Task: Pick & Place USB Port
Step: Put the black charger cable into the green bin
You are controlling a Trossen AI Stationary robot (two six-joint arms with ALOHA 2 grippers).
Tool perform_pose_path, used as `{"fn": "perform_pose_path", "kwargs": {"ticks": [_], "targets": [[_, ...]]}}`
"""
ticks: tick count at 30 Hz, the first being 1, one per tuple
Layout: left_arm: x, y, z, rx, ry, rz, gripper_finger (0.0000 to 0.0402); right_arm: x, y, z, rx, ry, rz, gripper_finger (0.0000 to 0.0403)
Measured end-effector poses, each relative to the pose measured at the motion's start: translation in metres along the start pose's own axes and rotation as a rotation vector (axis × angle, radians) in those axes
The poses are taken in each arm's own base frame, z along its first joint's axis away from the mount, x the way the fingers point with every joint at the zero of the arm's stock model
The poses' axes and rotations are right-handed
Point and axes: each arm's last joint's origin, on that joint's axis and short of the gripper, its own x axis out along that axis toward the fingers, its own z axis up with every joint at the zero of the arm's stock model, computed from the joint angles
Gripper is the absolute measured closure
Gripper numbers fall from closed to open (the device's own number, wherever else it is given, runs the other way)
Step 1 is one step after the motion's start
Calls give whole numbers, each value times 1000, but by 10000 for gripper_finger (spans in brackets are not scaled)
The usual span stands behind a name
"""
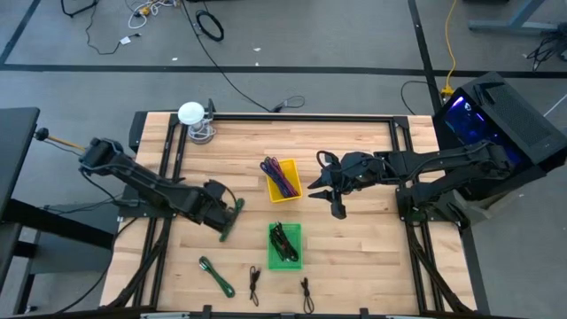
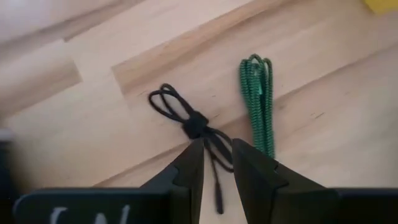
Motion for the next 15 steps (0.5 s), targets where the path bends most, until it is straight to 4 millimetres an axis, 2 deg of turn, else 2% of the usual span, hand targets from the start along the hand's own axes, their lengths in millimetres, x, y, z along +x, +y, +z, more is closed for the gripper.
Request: {"fn": "perform_pose_path", "kwargs": {"ticks": [10,15], "targets": [[20,11,-7,-203,-3,30,314,0,0,-3,43,34,6,292],[31,9,-12,-266,14,-49,314,0,1,-3,52,37,25,292]]}}
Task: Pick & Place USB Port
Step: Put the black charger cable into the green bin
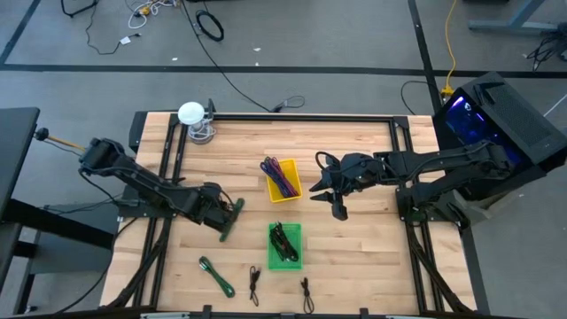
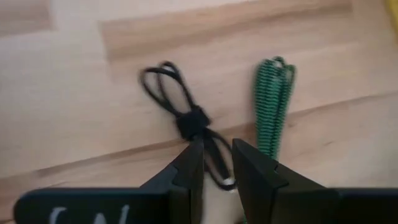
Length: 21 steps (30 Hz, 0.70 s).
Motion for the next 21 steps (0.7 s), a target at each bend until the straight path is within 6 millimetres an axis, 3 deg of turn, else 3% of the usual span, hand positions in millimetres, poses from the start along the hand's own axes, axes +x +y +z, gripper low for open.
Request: {"fn": "perform_pose_path", "kwargs": {"ticks": [21], "targets": [[8,0,9,-62,-19,-1,314,0,9,-2,-11,16,28,292]]}}
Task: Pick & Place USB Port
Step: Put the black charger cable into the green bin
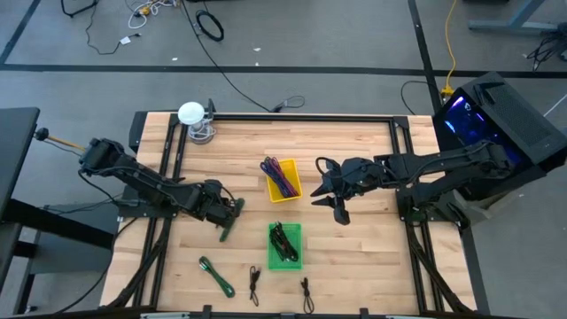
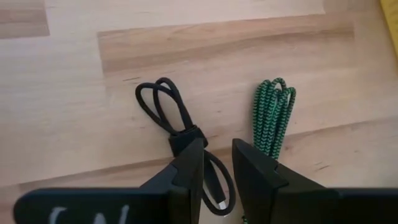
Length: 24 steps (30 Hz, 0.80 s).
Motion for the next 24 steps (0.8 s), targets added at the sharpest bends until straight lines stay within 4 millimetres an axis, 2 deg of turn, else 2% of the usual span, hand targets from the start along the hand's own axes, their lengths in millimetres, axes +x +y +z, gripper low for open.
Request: {"fn": "perform_pose_path", "kwargs": {"ticks": [11,18,24], "targets": [[15,-1,-8,-25,33,73,313,0,0,0,-18,0,-2,292],[27,-3,-14,-35,31,116,287,0,0,0,-22,2,-2,292],[23,-5,-12,7,26,98,270,0,0,0,-28,4,-2,292]]}}
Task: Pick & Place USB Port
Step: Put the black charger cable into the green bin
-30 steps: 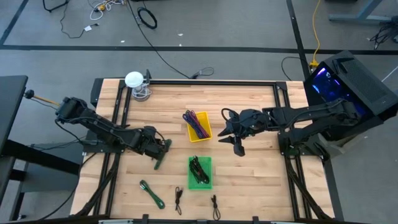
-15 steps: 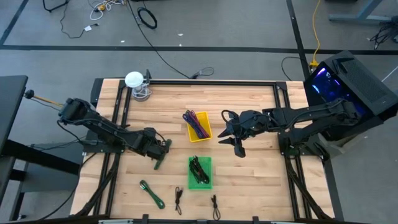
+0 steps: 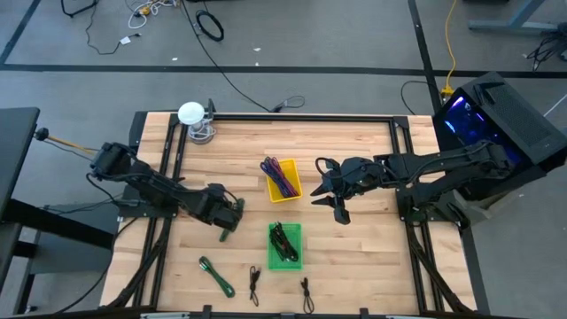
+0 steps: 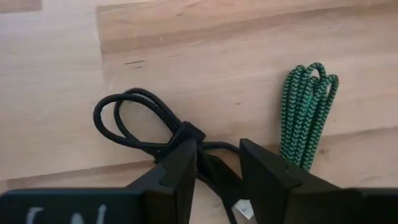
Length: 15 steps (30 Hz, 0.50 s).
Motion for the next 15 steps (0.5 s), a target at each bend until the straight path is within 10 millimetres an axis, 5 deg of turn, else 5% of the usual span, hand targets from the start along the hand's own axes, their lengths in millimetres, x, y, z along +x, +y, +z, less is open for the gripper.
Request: {"fn": "perform_pose_path", "kwargs": {"ticks": [15], "targets": [[-18,-13,3,95,80,-7,266,0,0,-1,-16,10,-1,292]]}}
